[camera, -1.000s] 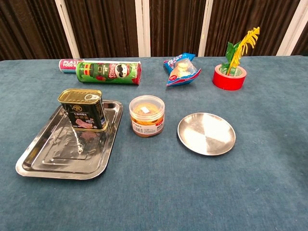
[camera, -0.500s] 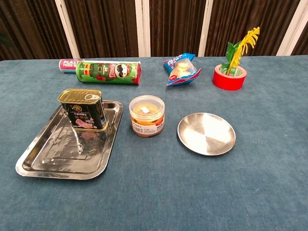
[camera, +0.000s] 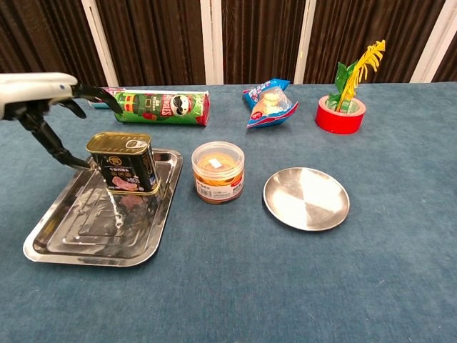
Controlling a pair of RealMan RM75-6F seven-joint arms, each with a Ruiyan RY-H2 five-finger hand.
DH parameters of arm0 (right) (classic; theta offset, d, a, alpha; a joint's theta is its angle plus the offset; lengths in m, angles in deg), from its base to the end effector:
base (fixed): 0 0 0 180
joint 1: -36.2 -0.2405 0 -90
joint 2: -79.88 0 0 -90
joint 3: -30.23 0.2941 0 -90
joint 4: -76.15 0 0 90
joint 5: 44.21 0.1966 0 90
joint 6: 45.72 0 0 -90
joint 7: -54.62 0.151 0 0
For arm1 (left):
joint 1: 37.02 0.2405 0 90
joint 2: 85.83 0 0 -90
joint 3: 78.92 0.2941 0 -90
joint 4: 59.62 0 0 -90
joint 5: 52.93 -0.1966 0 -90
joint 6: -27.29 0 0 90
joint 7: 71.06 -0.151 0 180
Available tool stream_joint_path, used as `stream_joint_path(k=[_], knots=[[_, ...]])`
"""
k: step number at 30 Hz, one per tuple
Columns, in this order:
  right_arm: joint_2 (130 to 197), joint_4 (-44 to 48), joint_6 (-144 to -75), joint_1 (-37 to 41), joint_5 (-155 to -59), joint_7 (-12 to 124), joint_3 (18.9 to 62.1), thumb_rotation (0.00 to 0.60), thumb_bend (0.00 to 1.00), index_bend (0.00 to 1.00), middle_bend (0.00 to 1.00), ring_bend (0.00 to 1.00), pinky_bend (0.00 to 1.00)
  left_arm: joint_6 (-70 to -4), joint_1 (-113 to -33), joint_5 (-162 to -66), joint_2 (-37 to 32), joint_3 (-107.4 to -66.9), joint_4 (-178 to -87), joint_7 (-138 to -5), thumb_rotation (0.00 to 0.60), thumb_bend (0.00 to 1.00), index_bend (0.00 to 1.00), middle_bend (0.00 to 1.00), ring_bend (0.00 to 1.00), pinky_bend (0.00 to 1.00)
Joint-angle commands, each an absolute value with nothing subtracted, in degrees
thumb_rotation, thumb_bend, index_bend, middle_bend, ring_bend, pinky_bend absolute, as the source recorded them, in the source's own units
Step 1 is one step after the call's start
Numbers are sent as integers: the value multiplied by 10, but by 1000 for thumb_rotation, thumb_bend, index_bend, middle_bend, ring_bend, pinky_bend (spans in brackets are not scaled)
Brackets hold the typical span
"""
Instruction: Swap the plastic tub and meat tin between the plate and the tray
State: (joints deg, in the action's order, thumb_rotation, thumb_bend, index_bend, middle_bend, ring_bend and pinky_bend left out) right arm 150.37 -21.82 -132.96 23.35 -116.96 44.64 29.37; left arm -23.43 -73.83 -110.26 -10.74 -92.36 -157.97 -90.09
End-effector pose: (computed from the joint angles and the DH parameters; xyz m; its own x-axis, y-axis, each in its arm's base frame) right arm -0.3221 -0.2180 0.1459 0.3608 -0.0322 0.9321 -0.9287 0.0789 0.3623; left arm -0.1992 0.3552 0.0631 0.3531 0.3535 0.8662 0.9278 -0.2513 -0.2757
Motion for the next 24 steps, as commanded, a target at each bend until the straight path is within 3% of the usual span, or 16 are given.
stream_joint_path(k=[1,11,24], knots=[[1504,-217,-1325,237,-1170,448,299,600,0,0,0,0,0,-233,-751,-1105,-80,-916,-1549,-897,600,162,214,74,25,158],[1507,-212,-1307,244,-1168,447,316,600,0,0,0,0,0,-241,-770,-1123,-39,-904,-1500,-890,600,322,282,216,147,232],[1510,-210,-1283,249,-1168,454,330,600,0,0,0,0,0,-251,-779,-1119,-28,-894,-1480,-902,600,413,354,354,297,362]])
